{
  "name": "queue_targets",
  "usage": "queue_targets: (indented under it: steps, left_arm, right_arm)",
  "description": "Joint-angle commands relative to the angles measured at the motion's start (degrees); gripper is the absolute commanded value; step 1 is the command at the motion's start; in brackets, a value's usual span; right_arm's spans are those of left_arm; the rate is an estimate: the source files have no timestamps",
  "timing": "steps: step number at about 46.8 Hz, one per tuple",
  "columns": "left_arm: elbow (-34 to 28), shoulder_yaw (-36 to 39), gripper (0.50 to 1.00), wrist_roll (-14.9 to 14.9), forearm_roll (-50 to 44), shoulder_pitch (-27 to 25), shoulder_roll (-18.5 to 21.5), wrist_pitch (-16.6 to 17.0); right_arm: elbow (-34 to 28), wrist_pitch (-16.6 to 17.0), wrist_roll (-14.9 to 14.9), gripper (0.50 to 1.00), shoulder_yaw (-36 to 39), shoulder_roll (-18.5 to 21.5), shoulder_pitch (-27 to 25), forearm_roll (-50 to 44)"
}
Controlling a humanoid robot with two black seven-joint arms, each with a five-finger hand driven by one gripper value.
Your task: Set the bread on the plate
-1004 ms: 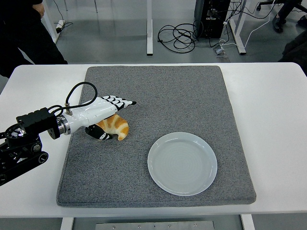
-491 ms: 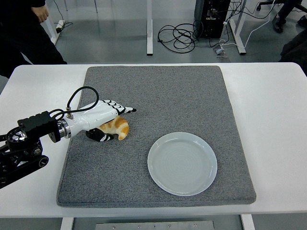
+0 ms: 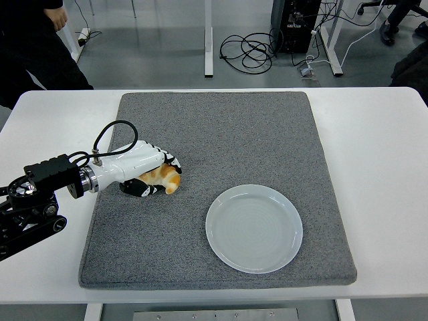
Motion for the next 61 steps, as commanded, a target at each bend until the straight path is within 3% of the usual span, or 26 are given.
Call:
queue_targets:
  steps: [1,15,24,48,61]
  left_arm:
    - [0.0,0.0,0.500,-0.6,-0.1,-0.2,0.1,-0.2]
    - [0.0,0.0,0.500,-1.0,-0.1,-2.8,0.2,-0.2]
    - [-0.1,0.0,0.500,-1.0,-3.1,-9.4,1.6,-0.8]
    - [0.0,0.1,0.500,-1.8,-8.7,-25.6,3.7,-6.3]
    - [0.0,0.4,0.500,-2.4,-8.9,-25.6,3.8,-6.6]
  right_arm:
    - [0.0,0.0,0.0,1.000,0.0,0.0,0.0,0.0]
    - [0.0,0.0,0.0,1.000,0.0,0.0,0.0,0.0]
    - [0.0,0.0,0.0,1.000,0.0,0.0,0.0,0.0]
    - [0.0,0.0,0.0,1.000,0.0,0.0,0.0,0.0]
    - [0.0,0.0,0.0,1.000,0.0,0.0,0.0,0.0]
